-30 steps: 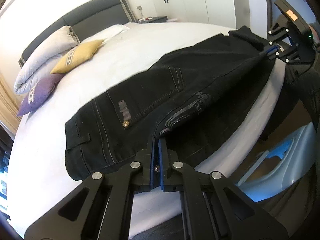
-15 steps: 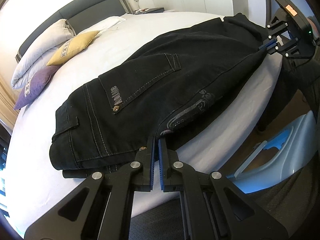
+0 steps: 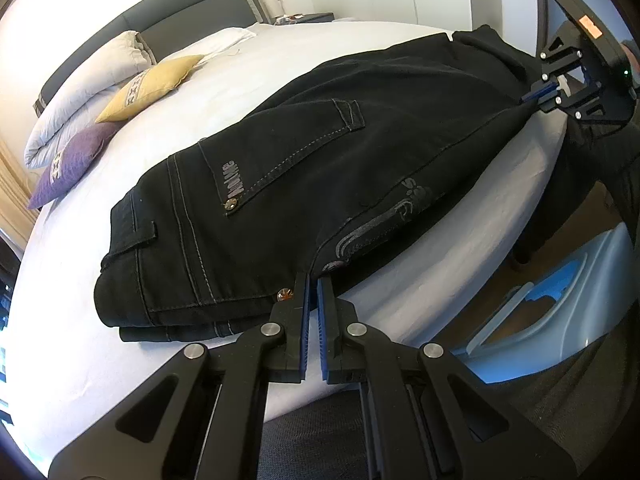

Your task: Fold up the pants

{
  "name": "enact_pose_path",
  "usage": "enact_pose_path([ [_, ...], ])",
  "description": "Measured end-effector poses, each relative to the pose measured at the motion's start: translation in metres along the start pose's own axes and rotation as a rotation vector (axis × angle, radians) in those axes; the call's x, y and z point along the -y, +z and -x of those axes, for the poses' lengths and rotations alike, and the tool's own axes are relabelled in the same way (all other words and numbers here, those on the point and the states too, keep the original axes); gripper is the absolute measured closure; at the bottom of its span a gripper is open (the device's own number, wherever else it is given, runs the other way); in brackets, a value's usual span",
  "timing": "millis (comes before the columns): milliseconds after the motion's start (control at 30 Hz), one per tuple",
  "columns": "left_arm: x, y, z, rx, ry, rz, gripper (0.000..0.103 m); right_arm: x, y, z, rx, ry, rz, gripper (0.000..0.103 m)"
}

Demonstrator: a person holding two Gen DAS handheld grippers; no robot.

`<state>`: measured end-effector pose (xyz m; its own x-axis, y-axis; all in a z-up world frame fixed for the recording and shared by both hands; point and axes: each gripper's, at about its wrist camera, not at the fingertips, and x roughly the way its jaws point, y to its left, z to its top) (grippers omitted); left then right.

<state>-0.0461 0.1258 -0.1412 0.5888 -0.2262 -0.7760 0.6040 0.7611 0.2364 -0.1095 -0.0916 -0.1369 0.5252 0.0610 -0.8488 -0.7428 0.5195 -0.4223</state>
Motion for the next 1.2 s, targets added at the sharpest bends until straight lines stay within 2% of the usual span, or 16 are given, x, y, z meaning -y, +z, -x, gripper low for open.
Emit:
enact_pose_path([
  [33, 0.0, 0.001, 0.0, -0.011, 0.001, -0.005, 0.095, -0.001, 0.0, 0.0, 0.002, -0.009, 0.003, 0.096],
  [67, 0.0, 0.001, -0.001, -0.025, 0.007, -0.012, 0.095, -0.003, -0.001, 0.0, 0.002, -0.027, 0.01, 0.094],
  [200, -0.001, 0.001, 0.014, -0.062, 0.02, -0.007, 0.095, -0.008, -0.012, 0.005, -0.016, -0.019, 0.0, 0.059],
  [267, -0.002, 0.003, 0.026, -0.05, 0.028, 0.012, 0.095, 0.0, -0.021, 0.018, 0.003, 0.012, -0.072, 0.055],
  [367, -0.012, 0.02, 0.042, 0.002, 0.021, 0.084, 0.095, 0.037, -0.037, 0.037, 0.03, 0.069, -0.301, 0.048],
  [400, -0.017, 0.029, 0.043, 0.023, 0.021, 0.121, 0.095, 0.064, -0.046, 0.041, 0.04, 0.082, -0.431, 0.043],
  [467, -0.025, 0.05, 0.034, 0.037, 0.014, 0.176, 0.095, 0.109, -0.062, 0.041, 0.035, 0.065, -0.637, 0.041],
  [500, -0.027, 0.059, 0.027, 0.035, 0.01, 0.189, 0.095, 0.144, -0.075, 0.04, 0.03, 0.056, -0.792, 0.041],
  [600, -0.027, 0.086, -0.006, -0.007, 0.011, 0.205, 0.095, 0.216, -0.105, 0.032, 0.031, 0.058, -1.104, 0.041],
  [667, -0.026, 0.094, -0.029, -0.043, 0.014, 0.208, 0.095, 0.248, -0.113, 0.023, 0.016, 0.043, -1.212, 0.041],
  [700, -0.026, 0.097, -0.042, -0.07, 0.008, 0.215, 0.095, 0.257, -0.115, 0.019, 0.007, 0.038, -1.228, 0.041],
  [800, -0.029, 0.097, -0.059, -0.079, -0.008, 0.249, 0.095, 0.283, -0.112, -0.004, -0.037, 0.03, -1.264, 0.041],
  [933, -0.034, 0.093, -0.063, -0.069, -0.038, 0.275, 0.095, 0.304, -0.117, -0.049, -0.182, 0.032, -1.318, 0.041],
  [1100, -0.034, 0.087, -0.063, -0.055, -0.043, 0.3, 0.095, 0.315, -0.116, -0.098, -0.37, -0.053, -1.283, 0.041],
  [1167, -0.032, 0.086, -0.062, -0.051, -0.035, 0.3, 0.095, 0.315, -0.115, -0.111, -0.411, -0.076, -1.243, 0.041],
  [1200, -0.031, 0.084, -0.061, -0.048, -0.031, 0.299, 0.095, 0.315, -0.114, -0.114, -0.413, -0.086, -1.226, 0.048],
])
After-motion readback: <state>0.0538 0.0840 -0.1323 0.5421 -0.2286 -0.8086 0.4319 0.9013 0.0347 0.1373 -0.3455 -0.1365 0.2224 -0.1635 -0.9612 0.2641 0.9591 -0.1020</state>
